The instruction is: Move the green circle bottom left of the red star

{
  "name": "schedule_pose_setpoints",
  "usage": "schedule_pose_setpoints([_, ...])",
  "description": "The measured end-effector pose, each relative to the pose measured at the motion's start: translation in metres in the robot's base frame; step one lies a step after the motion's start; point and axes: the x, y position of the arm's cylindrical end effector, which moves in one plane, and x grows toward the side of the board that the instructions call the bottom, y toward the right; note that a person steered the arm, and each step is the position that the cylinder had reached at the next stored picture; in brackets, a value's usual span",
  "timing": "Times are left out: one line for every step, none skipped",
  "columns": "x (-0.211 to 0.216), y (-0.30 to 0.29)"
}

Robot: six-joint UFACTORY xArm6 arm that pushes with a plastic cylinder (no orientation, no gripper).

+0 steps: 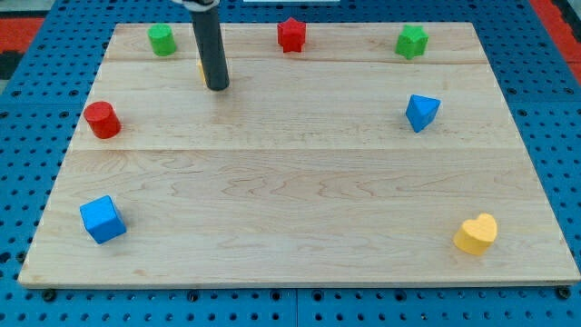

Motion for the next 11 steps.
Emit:
schedule_pose_setpoints([-0.028, -0.007])
schedule_pose_setpoints([-0.028, 0.006])
schedule_pose_setpoints([-0.025, -0.012])
schedule_pose_setpoints([-0.024, -0.065])
schedule_pose_setpoints([-0.024, -0.096])
schedule_pose_setpoints([-0.013, -0.109])
schedule_pose_setpoints([-0.024, -0.189])
schedule_pose_setpoints([-0.049, -0.187])
schedule_pose_setpoints([-0.088, -0.138])
schedule_pose_setpoints([-0.119, -0.132])
schedule_pose_setpoints([-0.091, -0.112])
